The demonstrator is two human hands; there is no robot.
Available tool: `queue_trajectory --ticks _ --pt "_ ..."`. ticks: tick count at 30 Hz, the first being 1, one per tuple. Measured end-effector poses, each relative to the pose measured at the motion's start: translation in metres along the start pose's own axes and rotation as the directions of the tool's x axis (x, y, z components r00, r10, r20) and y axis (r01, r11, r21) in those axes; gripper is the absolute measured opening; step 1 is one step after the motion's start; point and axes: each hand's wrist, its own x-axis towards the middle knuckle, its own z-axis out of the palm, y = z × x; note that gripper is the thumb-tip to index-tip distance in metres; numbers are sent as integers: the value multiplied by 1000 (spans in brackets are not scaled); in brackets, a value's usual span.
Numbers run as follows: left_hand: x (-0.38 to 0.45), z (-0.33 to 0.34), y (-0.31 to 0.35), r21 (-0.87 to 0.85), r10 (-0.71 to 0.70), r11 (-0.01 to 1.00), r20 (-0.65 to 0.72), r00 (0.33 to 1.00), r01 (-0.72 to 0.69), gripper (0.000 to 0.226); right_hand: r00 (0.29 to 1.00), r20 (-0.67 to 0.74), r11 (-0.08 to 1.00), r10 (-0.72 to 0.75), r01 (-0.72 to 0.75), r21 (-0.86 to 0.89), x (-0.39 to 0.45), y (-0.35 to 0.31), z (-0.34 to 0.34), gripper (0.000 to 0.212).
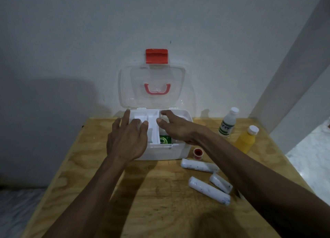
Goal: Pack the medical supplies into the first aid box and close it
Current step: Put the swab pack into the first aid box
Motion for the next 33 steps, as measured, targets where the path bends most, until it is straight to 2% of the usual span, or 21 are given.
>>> queue_trajectory --ticks 5,8,11,15,19,22,25,28,31,33 --pt "-1 0 0 2 -12 1000 8 1000 12 66 998 -28 996 54 -52 66 3 0 3 45" --pt "0 1 -2 -9 -1 1000 6 1000 1 69 990 -124 987 70 -51 150 3 -1 5 41" --pt "1 2 -4 -1 2 1000 3 1000 -2 70 983 -181 992 18 5 124 -2 -4 8 41" --pt "0 1 -1 -4 -1 1000 1 1000 1 71 985 -139 995 -102 100 -19 -10 -5 8 53" --pt "-2 -1 1 -3 -5 1000 1 1000 5 69 994 -60 994 -95 91 -65 -12 -8 9 58" --pt "-1 -1 1 3 -3 1000 11 1000 3 67 994 -66 995 -91 88 -55 -14 -12 10 55" --pt "-1 -2 0 1 6 1000 19 1000 -6 68 992 -96 996 -83 82 -18 -14 -15 11 50" --pt "-1 -1 -1 -2 0 1000 27 1000 0 54 982 -176 997 -64 71 36 -12 -14 13 44" --pt "-1 -1 -1 -5 5 1000 23 1000 -5 58 958 -281 992 -54 83 91 -9 -13 14 37" --pt "0 1 -2 0 10 1000 23 1000 -10 57 955 -290 991 -67 96 88 -9 -14 17 36"
